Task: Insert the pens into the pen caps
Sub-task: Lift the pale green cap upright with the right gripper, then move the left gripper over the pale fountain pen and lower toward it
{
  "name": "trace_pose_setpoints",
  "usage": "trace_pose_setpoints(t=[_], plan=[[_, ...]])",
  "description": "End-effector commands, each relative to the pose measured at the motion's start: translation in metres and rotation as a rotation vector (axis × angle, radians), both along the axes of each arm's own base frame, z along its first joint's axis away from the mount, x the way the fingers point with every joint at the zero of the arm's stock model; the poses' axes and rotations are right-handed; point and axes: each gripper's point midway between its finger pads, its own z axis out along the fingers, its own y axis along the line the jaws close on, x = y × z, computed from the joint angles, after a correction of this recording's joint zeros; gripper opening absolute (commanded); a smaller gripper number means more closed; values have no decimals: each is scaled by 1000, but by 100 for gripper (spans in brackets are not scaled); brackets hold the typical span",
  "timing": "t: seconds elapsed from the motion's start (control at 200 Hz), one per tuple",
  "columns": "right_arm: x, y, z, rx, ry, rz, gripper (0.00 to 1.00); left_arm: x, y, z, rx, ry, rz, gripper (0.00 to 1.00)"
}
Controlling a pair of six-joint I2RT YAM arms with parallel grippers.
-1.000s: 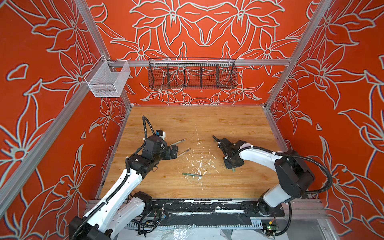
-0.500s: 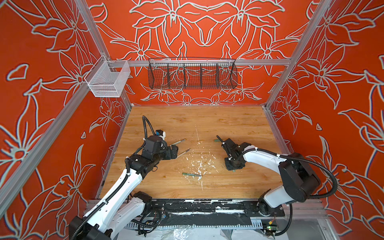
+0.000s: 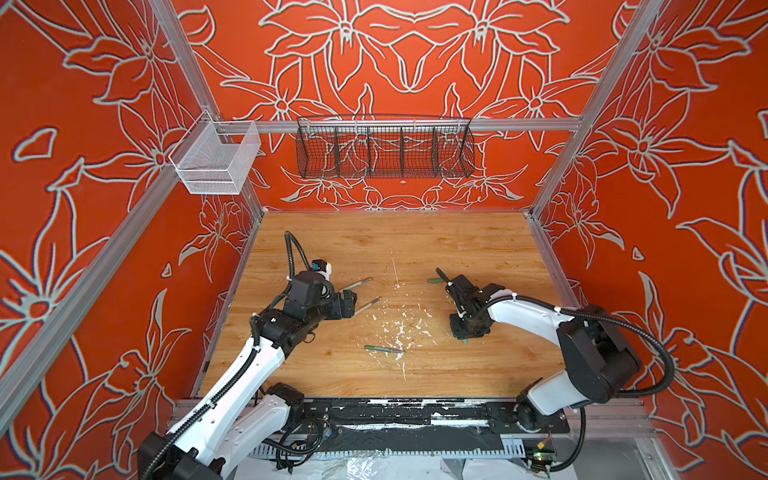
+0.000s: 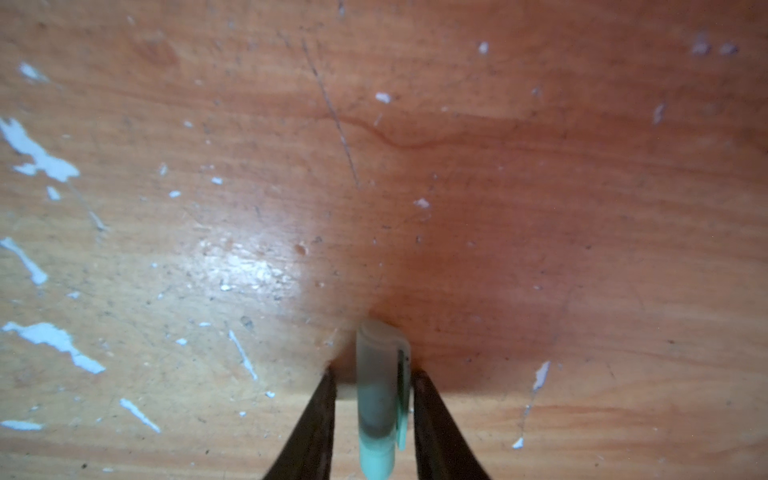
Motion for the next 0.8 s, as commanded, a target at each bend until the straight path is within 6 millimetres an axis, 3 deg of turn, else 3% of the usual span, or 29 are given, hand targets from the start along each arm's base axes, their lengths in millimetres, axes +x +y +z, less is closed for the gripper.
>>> trace_pose_setpoints(t=[0.0, 0.48, 0.671, 0.796], plan=[[-9, -25, -16, -134, 51, -16, 30, 0, -4, 0, -3, -1, -22, 97], [6, -21, 4, -124, -22, -13, 21, 4, -9, 0, -2, -10, -47, 97], [16, -12, 20, -60, -91, -22, 20, 19, -7, 2, 55, -28, -44, 97], [22, -5, 32, -10, -139, -22, 19, 38, -11, -21, 166, 30, -111, 97]])
